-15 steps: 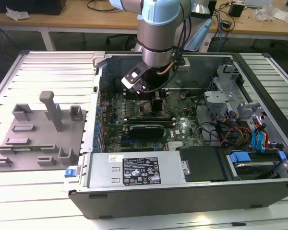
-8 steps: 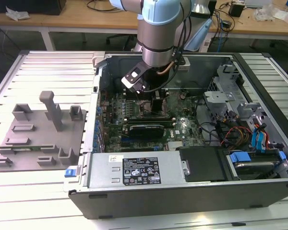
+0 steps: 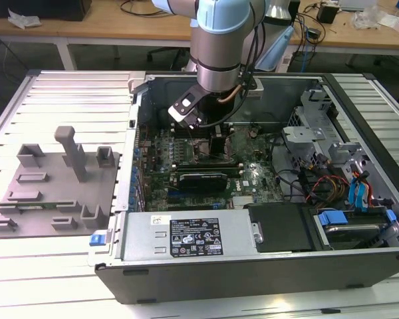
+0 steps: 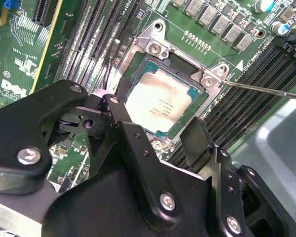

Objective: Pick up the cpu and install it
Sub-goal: 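Place the cpu into insertion slot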

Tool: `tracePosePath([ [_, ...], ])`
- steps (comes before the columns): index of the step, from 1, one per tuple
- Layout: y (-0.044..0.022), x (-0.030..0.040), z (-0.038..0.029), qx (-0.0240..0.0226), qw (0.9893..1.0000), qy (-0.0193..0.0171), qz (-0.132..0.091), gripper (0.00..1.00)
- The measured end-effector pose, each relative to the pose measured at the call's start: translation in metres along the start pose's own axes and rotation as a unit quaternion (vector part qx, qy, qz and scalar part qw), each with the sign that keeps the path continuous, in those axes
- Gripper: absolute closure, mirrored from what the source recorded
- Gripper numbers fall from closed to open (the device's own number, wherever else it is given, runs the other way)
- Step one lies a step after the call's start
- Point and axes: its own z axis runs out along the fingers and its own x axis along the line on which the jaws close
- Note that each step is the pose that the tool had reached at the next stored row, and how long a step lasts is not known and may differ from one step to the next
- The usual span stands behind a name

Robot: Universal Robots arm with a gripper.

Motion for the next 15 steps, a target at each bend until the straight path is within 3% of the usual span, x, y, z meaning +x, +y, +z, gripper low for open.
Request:
tracePosePath([
  [3, 0.0, 0.0, -0.0001, 0.0, 1.0, 0.0, 0.0, 0.33],
  [8, 0.0, 0.0, -0.0002, 0.0, 1.0, 0.0, 0.0, 0.52],
  [15, 0.0, 0.0, -0.0003, 0.0, 1.0, 0.0, 0.0, 0.52],
])
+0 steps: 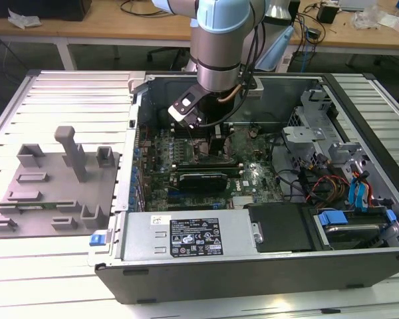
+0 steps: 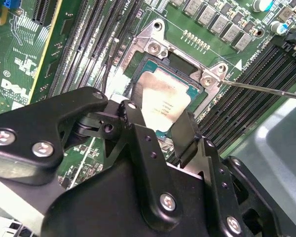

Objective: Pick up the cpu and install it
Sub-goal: 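Place the cpu into insertion slot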

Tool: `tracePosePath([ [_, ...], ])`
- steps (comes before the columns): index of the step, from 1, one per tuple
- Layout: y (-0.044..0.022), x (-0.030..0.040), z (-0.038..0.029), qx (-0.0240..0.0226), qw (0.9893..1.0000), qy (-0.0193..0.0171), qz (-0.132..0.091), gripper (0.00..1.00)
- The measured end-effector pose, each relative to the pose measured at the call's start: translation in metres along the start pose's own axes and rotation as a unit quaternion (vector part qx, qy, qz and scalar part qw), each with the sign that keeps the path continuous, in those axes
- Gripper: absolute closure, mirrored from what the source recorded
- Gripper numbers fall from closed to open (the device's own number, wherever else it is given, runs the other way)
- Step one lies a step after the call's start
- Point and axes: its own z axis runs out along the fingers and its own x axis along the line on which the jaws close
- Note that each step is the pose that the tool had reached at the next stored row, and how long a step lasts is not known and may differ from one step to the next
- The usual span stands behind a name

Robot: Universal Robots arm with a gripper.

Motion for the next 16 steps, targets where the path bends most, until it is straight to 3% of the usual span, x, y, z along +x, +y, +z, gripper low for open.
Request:
tracePosePath([
  [2, -0.0001, -0.0001, -0.0001, 0.0, 1.0, -0.0001, 0.0, 0.51],
  [3, 0.0, -0.0001, -0.0002, 0.0001, 1.0, -0.0001, 0.0, 0.45],
  [7, 0.0, 0.0, -0.0002, 0.0, 1.0, 0.0, 0.0, 0.45],
  [9, 0.0, 0.0, -0.0002, 0.0, 1.0, 0.0027, 0.0, 0.45],
  [16, 0.0, -0.0001, -0.0011, 0.0, 1.0, 0.0048, 0.0, 0.45],
])
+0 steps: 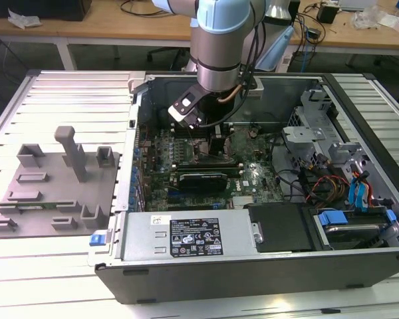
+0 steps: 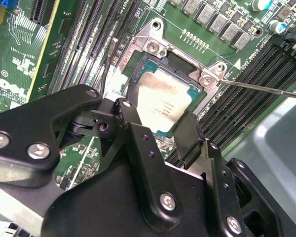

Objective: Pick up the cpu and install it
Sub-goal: 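Place the cpu into insertion slot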

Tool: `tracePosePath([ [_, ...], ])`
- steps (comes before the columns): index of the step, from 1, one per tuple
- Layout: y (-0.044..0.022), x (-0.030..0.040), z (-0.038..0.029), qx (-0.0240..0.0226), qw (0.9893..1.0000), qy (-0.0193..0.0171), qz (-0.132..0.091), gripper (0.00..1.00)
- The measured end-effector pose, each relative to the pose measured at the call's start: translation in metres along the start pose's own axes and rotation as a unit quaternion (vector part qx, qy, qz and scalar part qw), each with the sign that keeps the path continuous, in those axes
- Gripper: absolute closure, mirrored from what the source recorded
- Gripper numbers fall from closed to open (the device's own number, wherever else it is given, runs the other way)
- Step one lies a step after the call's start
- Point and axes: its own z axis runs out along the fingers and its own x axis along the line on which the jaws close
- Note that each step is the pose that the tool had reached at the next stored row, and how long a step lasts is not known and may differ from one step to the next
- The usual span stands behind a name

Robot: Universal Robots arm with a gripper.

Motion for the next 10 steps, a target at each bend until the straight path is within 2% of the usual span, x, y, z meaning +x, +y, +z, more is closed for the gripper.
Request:
tracePosePath([
  [7, 0.0002, 0.0, -0.0051, 0.0, 1.0, 0.0001, 0.0, 0.45],
  [10, 0.0002, 0.0, -0.0052, -0.0001, 1.0, 0.0002, 0.0, 0.45],
])
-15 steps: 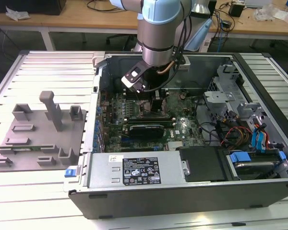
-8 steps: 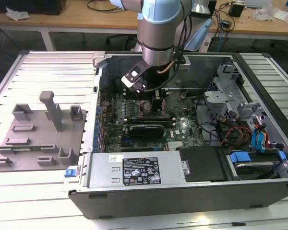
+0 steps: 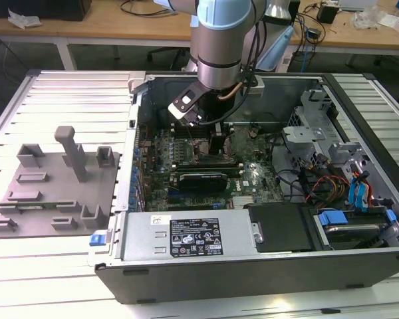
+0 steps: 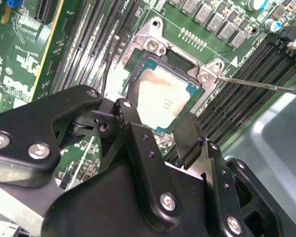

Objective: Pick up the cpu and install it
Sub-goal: 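Place the cpu into insertion slot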

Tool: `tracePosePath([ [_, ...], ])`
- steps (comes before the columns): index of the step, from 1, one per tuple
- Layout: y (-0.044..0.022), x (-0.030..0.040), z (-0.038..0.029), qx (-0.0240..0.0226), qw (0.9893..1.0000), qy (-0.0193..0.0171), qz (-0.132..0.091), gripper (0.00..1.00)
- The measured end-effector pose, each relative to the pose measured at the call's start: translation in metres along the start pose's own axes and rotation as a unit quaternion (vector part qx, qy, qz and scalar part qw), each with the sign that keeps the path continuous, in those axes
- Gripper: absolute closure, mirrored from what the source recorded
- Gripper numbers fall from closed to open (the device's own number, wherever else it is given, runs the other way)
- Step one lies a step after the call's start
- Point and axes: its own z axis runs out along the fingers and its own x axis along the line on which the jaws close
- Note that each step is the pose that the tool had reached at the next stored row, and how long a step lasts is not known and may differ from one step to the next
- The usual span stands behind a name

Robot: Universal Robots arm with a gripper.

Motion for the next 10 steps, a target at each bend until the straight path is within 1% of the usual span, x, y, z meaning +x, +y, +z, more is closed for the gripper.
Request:
tracePosePath([
  [3, 0.0, 0.0, -0.0001, 0.0, 1.0, 0.0, 0.0, 0.45],
  [4, 0.0, 0.0, -0.0002, 0.0001, 1.0, -0.0001, 0.0, 0.52],
  [5, 0.0, 0.0, -0.0002, 0.0001, 1.0, -0.0001, 0.0, 0.52],
  [6, 0.0, 0.0, -0.0003, 0.0, 1.0, -0.0001, 0.0, 0.65],
  [10, 0.0, 0.0, -0.0005, 0.0, 1.0, -0.0001, 0.0, 0.89],
])
